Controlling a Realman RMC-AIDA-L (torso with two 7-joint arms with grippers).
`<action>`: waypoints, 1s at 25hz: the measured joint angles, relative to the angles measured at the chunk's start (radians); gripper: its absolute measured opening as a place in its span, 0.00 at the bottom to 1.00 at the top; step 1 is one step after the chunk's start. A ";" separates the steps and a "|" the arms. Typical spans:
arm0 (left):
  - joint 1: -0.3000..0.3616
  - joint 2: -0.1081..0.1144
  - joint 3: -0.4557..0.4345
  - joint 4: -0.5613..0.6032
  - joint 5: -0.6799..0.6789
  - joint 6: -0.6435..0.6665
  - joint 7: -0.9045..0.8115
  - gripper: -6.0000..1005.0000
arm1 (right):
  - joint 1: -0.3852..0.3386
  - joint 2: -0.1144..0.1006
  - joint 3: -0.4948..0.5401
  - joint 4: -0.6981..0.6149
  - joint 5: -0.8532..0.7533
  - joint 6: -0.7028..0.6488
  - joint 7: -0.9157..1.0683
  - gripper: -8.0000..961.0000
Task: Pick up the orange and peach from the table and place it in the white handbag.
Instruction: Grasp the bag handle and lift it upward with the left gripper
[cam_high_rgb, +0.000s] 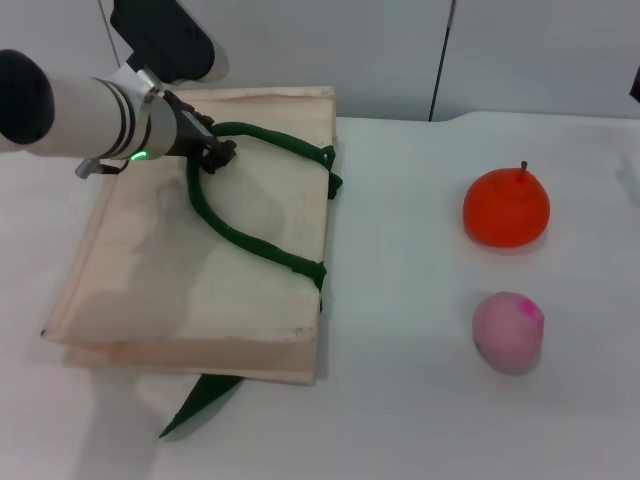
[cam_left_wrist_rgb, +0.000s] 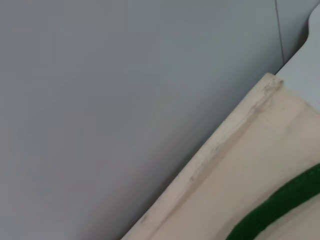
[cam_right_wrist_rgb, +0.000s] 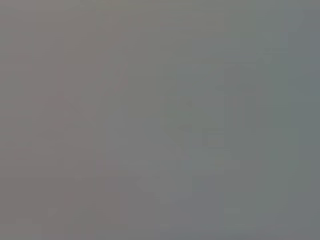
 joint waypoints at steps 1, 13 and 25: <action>-0.001 0.000 0.000 -0.003 0.000 0.003 0.000 0.28 | 0.000 0.000 0.000 0.000 0.000 0.000 0.000 0.86; -0.003 0.000 -0.003 -0.028 0.000 0.019 -0.003 0.26 | 0.000 0.000 0.000 0.001 0.000 -0.004 0.000 0.86; -0.003 0.000 -0.003 -0.028 0.002 0.040 -0.012 0.24 | 0.000 0.000 0.000 0.001 0.000 -0.007 0.000 0.86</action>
